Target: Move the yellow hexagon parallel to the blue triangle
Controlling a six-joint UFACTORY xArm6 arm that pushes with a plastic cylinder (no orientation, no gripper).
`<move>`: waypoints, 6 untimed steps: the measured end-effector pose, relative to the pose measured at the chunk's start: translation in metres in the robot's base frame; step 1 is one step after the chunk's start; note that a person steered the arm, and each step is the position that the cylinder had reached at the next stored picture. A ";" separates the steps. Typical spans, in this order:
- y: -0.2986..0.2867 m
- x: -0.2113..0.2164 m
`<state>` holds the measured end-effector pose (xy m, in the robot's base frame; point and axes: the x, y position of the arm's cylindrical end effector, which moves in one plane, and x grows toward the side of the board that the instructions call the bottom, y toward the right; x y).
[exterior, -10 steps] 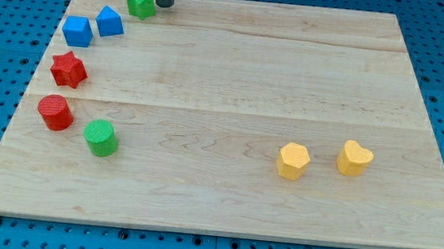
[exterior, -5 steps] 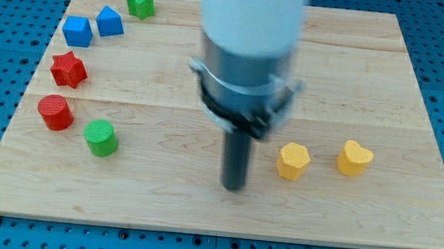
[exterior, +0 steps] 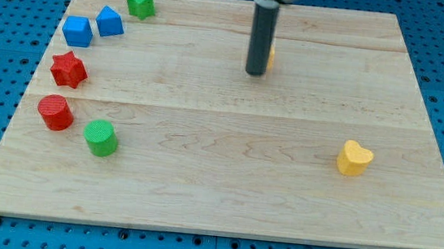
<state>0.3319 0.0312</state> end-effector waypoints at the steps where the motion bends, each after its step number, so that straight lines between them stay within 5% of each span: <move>1: 0.006 -0.044; 5: 0.052 -0.022; 6: 0.110 -0.024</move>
